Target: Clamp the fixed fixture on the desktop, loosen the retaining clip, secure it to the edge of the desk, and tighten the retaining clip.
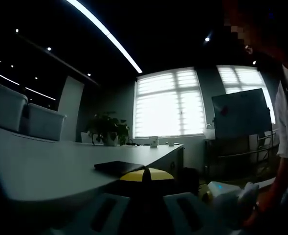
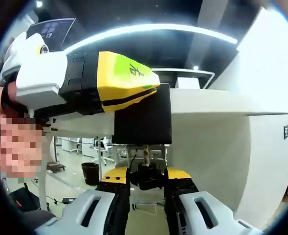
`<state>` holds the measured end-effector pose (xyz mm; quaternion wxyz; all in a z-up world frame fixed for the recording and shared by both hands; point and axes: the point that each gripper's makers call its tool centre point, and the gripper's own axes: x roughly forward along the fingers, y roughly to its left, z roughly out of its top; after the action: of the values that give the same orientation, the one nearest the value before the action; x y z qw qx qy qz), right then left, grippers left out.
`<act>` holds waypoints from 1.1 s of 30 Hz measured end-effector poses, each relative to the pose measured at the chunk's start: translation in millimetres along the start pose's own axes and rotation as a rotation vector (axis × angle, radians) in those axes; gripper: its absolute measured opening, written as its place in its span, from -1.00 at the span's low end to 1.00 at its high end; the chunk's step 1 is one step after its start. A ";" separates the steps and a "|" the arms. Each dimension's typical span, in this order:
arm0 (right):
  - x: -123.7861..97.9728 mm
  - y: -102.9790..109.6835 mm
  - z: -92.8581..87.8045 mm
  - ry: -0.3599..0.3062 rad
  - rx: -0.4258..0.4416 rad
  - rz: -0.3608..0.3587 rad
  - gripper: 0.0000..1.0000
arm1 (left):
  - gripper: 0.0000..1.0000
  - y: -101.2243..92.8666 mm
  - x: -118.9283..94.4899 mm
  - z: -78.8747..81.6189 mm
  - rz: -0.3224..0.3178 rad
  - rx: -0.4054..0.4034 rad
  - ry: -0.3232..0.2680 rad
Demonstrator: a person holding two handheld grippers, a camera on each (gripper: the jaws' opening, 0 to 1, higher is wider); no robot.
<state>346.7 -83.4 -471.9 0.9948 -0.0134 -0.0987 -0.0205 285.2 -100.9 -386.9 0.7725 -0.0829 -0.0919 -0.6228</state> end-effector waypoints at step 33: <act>-27.9 -19.6 -5.8 -0.043 0.021 0.109 -0.18 | -0.98 -0.3 -2.8 -0.7 0.002 0.025 0.023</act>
<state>319.7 -102.1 -482.7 0.9922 -0.0085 -0.1195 0.0349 284.4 -98.5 -388.2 0.7752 -0.0659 -0.0907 -0.6217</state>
